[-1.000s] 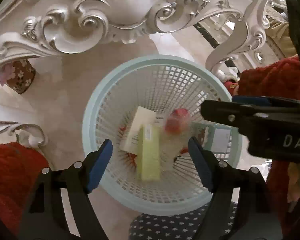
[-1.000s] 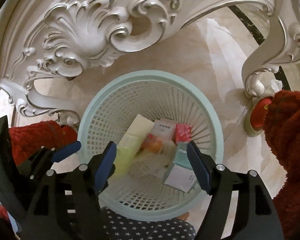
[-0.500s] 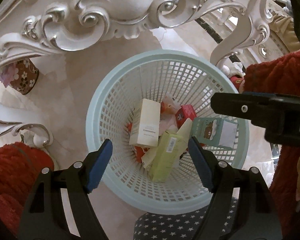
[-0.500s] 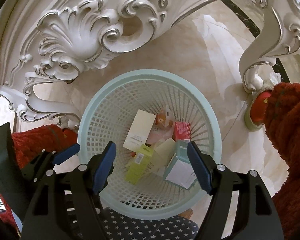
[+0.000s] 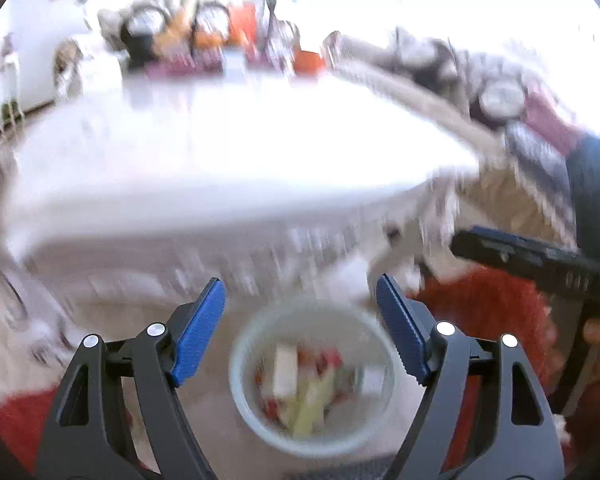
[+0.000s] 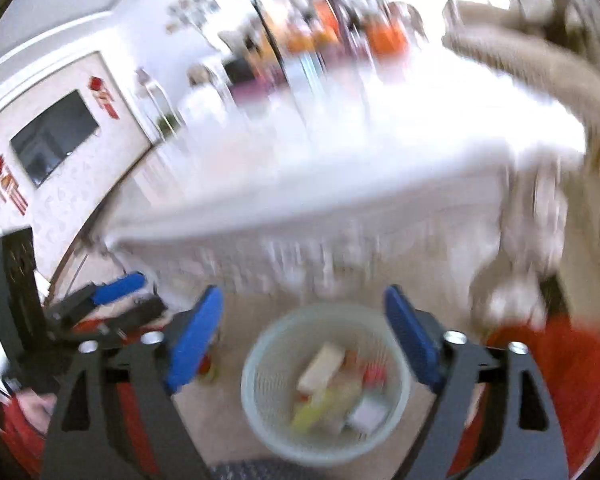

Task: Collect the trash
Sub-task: 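Grasp the pink essence box with the left tool while the right tool grasps the blue bear box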

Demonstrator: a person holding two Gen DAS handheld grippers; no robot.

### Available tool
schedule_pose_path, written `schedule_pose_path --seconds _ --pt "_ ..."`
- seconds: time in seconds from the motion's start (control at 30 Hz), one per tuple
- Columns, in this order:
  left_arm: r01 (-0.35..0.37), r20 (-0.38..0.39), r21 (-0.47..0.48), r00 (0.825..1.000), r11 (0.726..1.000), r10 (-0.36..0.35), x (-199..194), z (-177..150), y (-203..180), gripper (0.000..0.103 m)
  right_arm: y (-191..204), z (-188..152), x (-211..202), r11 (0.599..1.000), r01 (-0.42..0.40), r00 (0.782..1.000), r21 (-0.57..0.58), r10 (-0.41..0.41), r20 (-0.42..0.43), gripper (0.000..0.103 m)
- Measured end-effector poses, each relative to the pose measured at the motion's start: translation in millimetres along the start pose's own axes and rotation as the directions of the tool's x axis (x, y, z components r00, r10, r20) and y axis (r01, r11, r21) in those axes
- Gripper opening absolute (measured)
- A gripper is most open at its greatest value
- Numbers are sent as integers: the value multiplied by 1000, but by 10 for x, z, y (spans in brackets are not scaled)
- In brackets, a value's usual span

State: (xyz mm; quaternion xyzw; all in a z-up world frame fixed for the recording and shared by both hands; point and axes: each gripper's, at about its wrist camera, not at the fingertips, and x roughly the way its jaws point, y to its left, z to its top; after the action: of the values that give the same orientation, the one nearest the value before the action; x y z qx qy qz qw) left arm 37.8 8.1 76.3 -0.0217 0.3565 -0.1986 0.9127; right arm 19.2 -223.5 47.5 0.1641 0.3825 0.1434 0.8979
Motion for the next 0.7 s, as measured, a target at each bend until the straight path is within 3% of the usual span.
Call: schedule_pose_path --seconds 0.03,0.13,0.2,0.27,0.37,0.53,0.63,0.7 --pt "-13 26 -8 1000 1000 14 -47 140 40 91 56 200 -22 999 -2 999 -40 3 32 86" --pt "-116 106 -68 987 991 123 -79 689 265 92 167 676 110 994 19 997 -110 -10 79 86" --pt "-229 110 -111 964 967 241 70 1083 459 92 219 958 284 991 41 995 -130 -29 97 86" --pt "-295 89 -151 946 943 311 308 1426 671 92 263 1245 532 990 47 994 -132 -33 104 86" --pt "-301 32 -197 949 933 313 699 1836 995 92 290 1668 947 987 71 993 -147 -57 101 86" --pt "-384 -86 -255 923 888 375 1440 2380 1441 92 344 2256 1649 964 175 982 -202 -156 110 86" --pt "-382 -155 -377 924 844 349 1849 2616 1719 92 295 2589 2154 961 196 980 -194 -189 55 86" --pt "-397 -196 -455 918 797 345 2115 2868 1923 92 311 2779 2507 966 187 982 -181 -190 -2 86"
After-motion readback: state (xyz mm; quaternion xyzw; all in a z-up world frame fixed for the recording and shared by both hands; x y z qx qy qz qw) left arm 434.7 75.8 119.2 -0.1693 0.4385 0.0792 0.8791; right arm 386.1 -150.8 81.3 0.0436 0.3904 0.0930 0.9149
